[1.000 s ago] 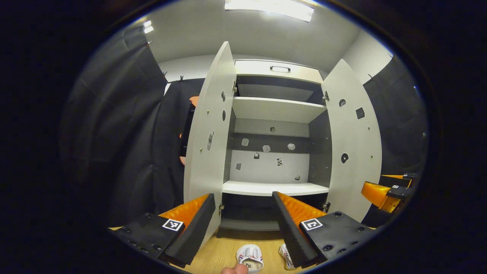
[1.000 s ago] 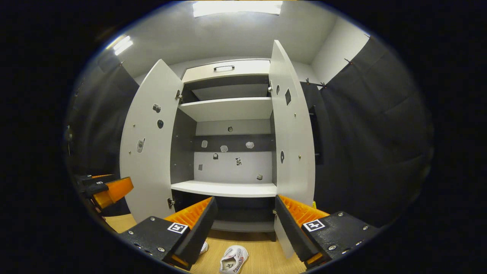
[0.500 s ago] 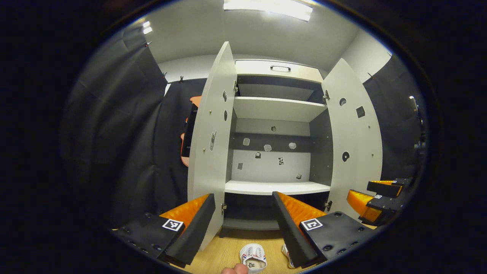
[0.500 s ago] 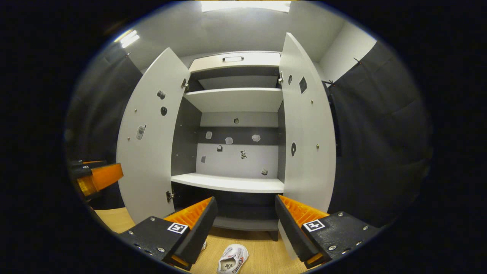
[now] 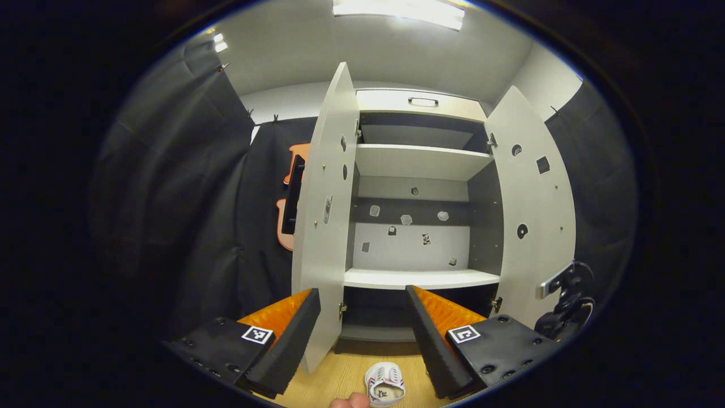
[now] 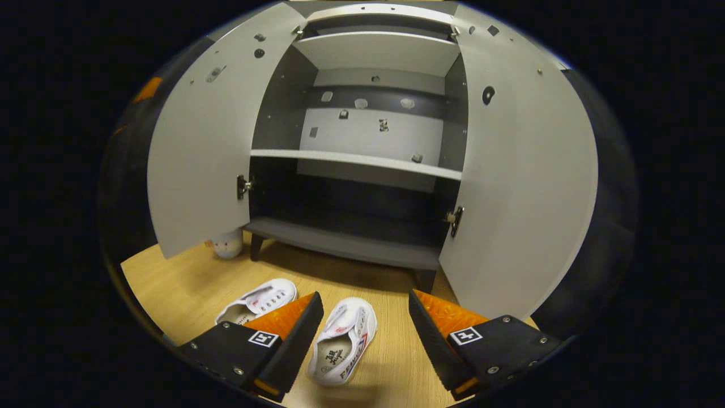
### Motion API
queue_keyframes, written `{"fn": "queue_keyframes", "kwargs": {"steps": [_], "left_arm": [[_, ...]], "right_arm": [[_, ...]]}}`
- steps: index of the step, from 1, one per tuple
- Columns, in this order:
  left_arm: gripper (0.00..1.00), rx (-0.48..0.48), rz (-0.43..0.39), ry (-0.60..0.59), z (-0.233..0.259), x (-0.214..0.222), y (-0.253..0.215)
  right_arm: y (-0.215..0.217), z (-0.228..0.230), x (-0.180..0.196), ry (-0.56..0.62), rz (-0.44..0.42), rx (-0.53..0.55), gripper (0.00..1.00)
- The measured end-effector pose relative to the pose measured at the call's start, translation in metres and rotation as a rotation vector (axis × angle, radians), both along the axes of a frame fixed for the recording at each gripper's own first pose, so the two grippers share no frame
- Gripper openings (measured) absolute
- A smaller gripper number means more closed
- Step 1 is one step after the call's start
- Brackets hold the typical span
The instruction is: Grab one shoe with the right hand and put it into the shoe cabinet, grab the other shoe with the left hand and put it into the shoe cabinet; then close the right door with the right hand and the left door with the left hand.
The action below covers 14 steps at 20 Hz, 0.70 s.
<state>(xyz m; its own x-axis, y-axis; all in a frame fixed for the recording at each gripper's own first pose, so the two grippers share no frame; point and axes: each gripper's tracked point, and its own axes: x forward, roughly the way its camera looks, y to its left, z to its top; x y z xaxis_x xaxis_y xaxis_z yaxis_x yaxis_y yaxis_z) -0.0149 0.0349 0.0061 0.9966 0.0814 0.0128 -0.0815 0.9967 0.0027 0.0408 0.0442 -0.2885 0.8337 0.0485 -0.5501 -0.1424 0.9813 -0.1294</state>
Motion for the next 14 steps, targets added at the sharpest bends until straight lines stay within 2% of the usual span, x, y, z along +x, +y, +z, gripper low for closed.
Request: {"fn": "queue_keyframes", "kwargs": {"steps": [4,10,12,14], "left_arm": [[0.96,0.004,0.006,0.007,-0.003,-0.001,0.002],[0.96,0.011,0.015,0.024,-0.008,0.000,0.005],[0.96,0.016,0.022,0.026,-0.007,-0.003,0.008],[0.96,0.019,0.030,0.028,-0.008,-0.002,0.011]], "right_arm": [[-0.010,-0.060,-0.016,0.150,-0.015,-0.016,0.94],[-0.022,-0.116,-0.003,0.276,-0.040,-0.056,0.88],[-0.018,-0.124,0.009,0.290,-0.047,-0.024,0.85],[-0.016,-0.134,0.015,0.317,-0.055,0.011,0.75]]}}
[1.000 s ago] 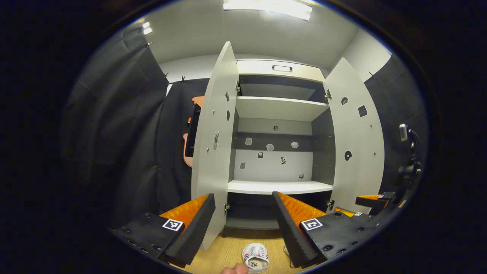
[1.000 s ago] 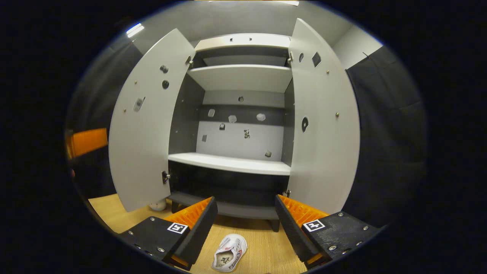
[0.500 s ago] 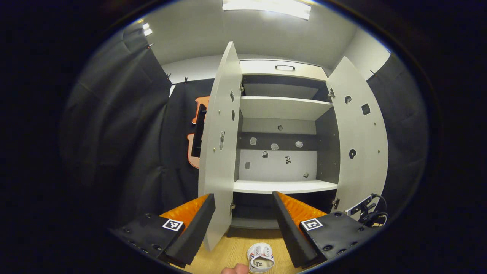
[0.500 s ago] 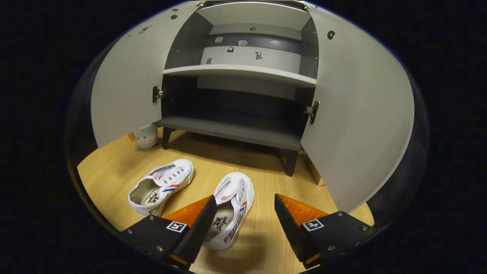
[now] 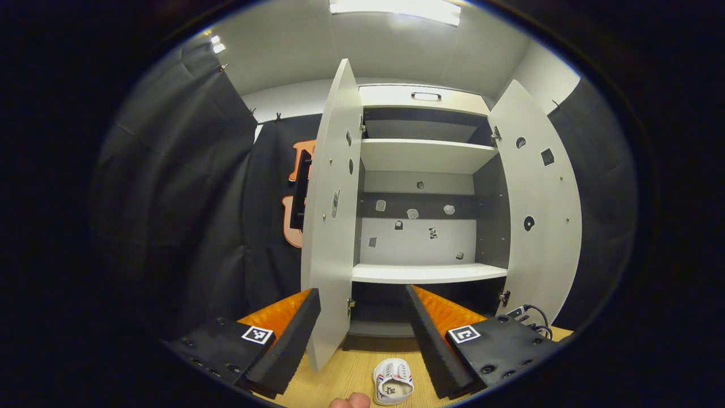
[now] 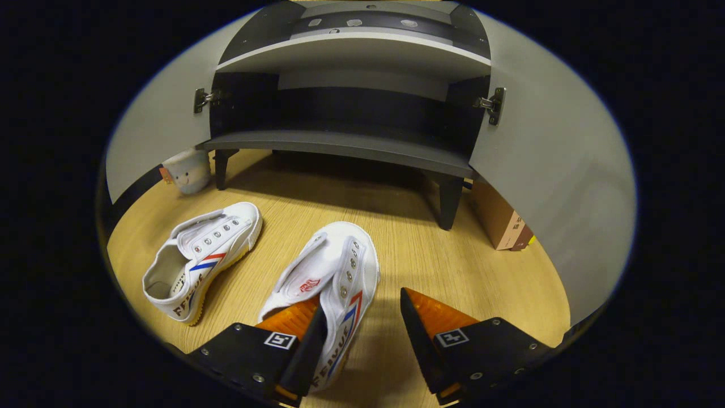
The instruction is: Grab one shoe with the right hand and put it into the shoe cabinet, grab the other shoe with the left hand and put it into the shoe cabinet; then close the right door with the right hand and the left door with the left hand.
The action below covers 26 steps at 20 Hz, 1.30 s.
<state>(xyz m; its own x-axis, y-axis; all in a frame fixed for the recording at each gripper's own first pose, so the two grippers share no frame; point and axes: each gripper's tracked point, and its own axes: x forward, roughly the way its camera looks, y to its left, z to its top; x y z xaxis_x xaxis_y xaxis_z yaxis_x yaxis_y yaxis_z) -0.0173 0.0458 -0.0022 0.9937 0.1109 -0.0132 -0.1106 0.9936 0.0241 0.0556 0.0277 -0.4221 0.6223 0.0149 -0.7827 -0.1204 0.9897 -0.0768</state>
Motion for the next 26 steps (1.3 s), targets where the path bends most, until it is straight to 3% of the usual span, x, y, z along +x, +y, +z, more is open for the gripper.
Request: {"fn": "queue_keyframes", "kwargs": {"steps": [2,5,6,7,13,17,21,26], "left_arm": [[0.96,0.002,0.005,0.006,-0.001,0.000,0.001],[0.96,0.007,0.010,0.002,0.000,-0.001,0.004],[0.96,0.008,0.010,0.002,0.000,-0.001,0.004],[0.96,0.007,0.009,0.003,0.000,0.000,0.005],[0.96,0.005,-0.008,0.003,-0.002,0.003,0.004],[0.96,-0.006,-0.038,0.002,-0.004,0.009,0.000],[0.96,-0.021,-0.078,0.004,-0.007,0.014,-0.007],[0.96,-0.054,-0.104,0.020,-0.017,0.013,-0.011]], "right_arm": [[0.003,-0.009,-0.002,0.040,-0.014,0.023,0.63],[-0.006,-0.011,0.002,0.010,-0.025,-0.025,0.28],[-0.011,-0.009,0.003,-0.002,-0.026,-0.043,0.20],[-0.010,-0.009,0.004,-0.005,-0.028,-0.031,0.05],[-0.008,0.004,0.001,-0.045,0.000,-0.028,0.00],[0.000,0.041,-0.004,-0.112,0.007,-0.003,0.00],[0.005,0.123,0.002,-0.266,-0.029,0.038,0.00],[0.014,0.272,0.038,-0.528,-0.026,0.060,0.00]]}}
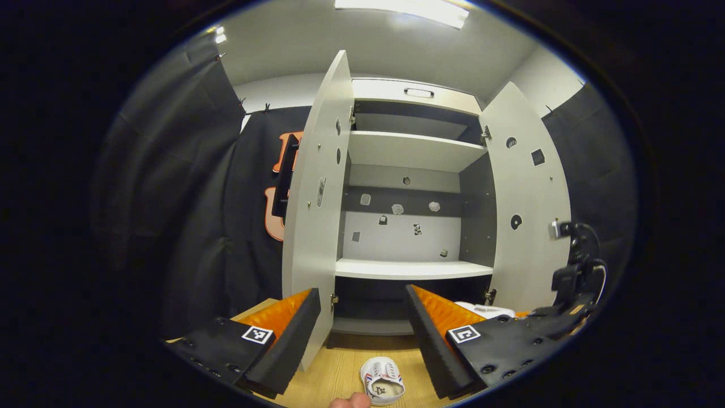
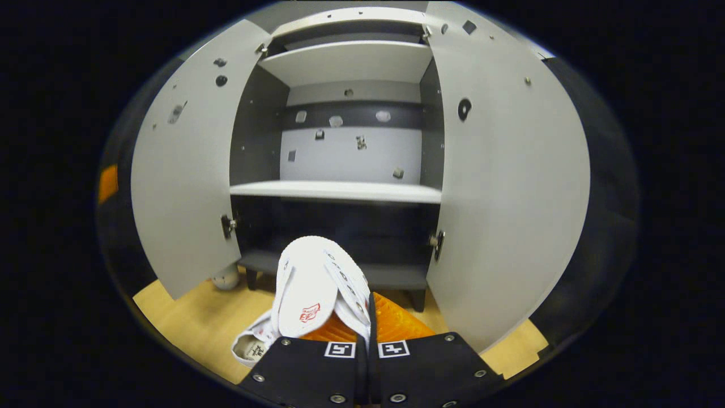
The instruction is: Grab one shoe with the right hand and put it into the shoe cabinet, grab the other shoe with the left hand and put it into the shoe cabinet; then close the right door with the right hand and the left door with the left hand.
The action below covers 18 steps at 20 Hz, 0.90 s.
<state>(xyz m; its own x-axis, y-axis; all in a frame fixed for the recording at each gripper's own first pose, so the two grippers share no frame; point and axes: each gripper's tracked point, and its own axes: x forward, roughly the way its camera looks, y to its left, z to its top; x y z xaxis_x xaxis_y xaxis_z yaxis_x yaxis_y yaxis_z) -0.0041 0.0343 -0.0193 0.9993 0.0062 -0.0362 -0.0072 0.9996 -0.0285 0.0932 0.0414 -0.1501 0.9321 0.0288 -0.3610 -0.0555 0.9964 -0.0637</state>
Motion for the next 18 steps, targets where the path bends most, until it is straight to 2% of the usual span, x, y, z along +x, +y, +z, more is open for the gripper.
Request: {"fn": "queue_keyframes", "kwargs": {"steps": [2,4,8,10,13,15,18], "left_arm": [[0.96,-0.002,0.009,-0.006,0.000,-0.001,0.002],[0.96,-0.003,0.016,-0.010,-0.001,-0.002,0.004],[0.96,0.001,0.021,-0.004,-0.002,-0.005,0.006],[0.96,0.010,0.025,-0.003,-0.001,-0.005,0.007],[0.94,0.012,0.025,0.000,0.000,-0.006,0.008],[0.96,0.012,0.029,0.000,0.000,-0.007,0.009],[0.96,0.007,0.045,0.004,0.000,-0.007,0.015]], "right_arm": [[0.006,0.058,0.019,-0.084,0.003,-0.031,0.00],[0.010,0.104,0.043,-0.120,-0.004,-0.030,0.00],[0.010,0.150,0.121,-0.150,-0.037,0.027,0.00],[0.002,0.153,0.161,-0.142,-0.065,0.038,0.00],[-0.014,0.133,0.219,-0.088,-0.141,0.025,0.00],[-0.025,0.108,0.256,-0.029,-0.181,0.004,0.00],[-0.033,0.068,0.287,0.066,-0.244,-0.001,0.00]]}}
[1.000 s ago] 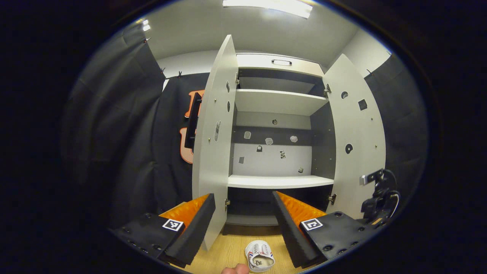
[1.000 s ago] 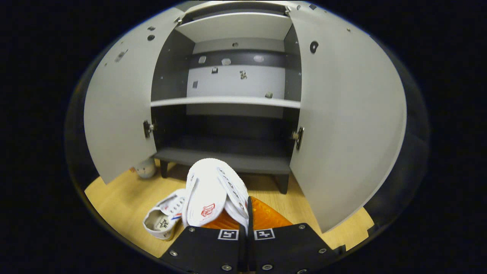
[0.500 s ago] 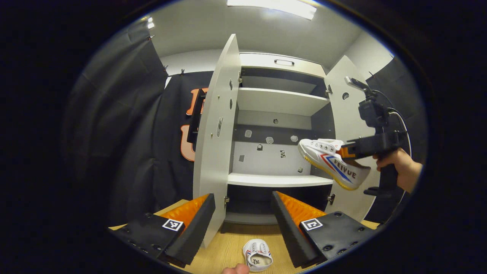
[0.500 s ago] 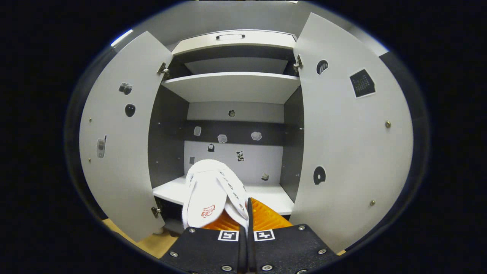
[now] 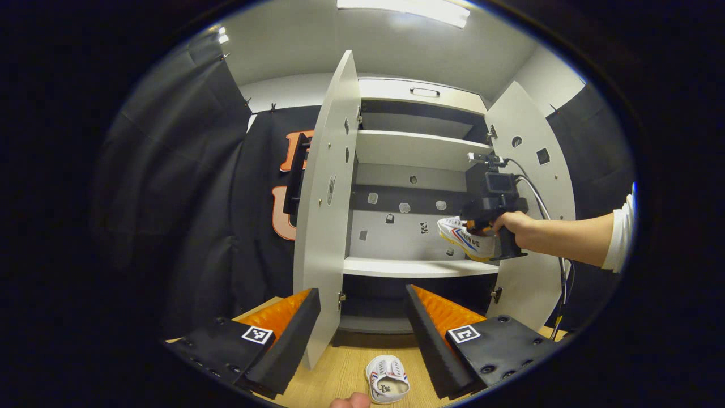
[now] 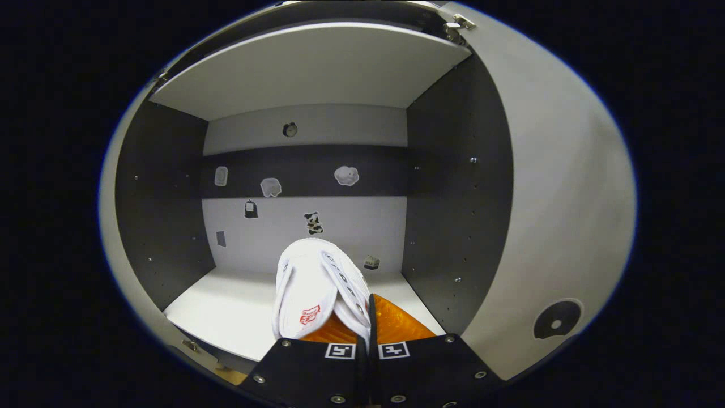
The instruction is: Grab one shoe with the right hand and put it into the shoe cabinet, grab the other shoe with the left hand and put it into the shoe cabinet; then close the right door with the right hand and the left door with the left hand.
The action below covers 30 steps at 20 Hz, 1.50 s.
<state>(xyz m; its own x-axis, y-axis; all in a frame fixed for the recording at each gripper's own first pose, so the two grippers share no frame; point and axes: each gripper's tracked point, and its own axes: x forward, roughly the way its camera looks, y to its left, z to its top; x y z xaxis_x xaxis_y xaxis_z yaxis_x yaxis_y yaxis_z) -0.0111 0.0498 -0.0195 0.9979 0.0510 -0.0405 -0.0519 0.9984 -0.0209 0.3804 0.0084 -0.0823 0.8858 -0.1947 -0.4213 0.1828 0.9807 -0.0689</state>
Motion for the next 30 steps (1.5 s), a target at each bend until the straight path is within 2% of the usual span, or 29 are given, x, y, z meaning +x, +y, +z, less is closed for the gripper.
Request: {"fn": "queue_keyframes", "kwargs": {"steps": [5,8,10,11,14,16,17,19,22,23,25,26,30], "left_arm": [[0.96,0.001,0.037,0.010,-0.004,-0.001,0.013],[0.96,0.000,0.059,0.013,-0.006,-0.001,0.022],[0.96,0.003,0.071,0.010,-0.005,-0.001,0.027],[0.96,0.004,0.075,0.008,-0.005,0.000,0.029],[0.94,0.008,0.075,0.008,-0.006,0.001,0.031],[0.96,0.011,0.071,0.012,-0.007,0.004,0.029],[0.96,0.010,0.068,0.013,-0.008,0.004,0.028],[0.96,0.010,0.056,0.012,-0.009,0.007,0.024],[0.99,0.011,0.034,0.006,-0.009,0.011,0.016],[0.96,0.007,0.026,0.005,-0.009,0.011,0.012],[0.94,-0.001,0.014,0.003,-0.010,0.012,0.008],[0.96,-0.004,0.010,0.003,-0.011,0.014,0.006],[0.96,-0.012,-0.002,0.002,-0.011,0.014,0.002]], "right_arm": [[-0.003,-0.047,0.025,0.106,-0.038,-0.033,0.01],[0.003,-0.059,0.036,0.135,-0.038,-0.001,0.02],[0.009,-0.068,0.041,0.151,-0.034,0.025,0.07],[0.009,-0.071,0.041,0.159,-0.035,0.019,0.14],[0.009,-0.067,0.036,0.151,-0.002,-0.027,0.21],[0.008,-0.061,0.032,0.142,0.029,-0.053,0.29],[0.005,-0.059,0.029,0.139,0.034,-0.068,0.37],[0.000,-0.052,0.021,0.131,0.042,-0.058,0.42],[-0.001,-0.034,0.007,0.087,0.072,-0.020,0.62],[-0.006,-0.023,0.003,0.059,0.084,-0.041,0.77],[-0.009,0.000,-0.009,0.008,0.111,-0.074,0.91],[-0.006,0.012,-0.016,-0.016,0.124,-0.069,0.93],[0.003,0.063,-0.061,-0.132,0.172,-0.032,0.93]]}}
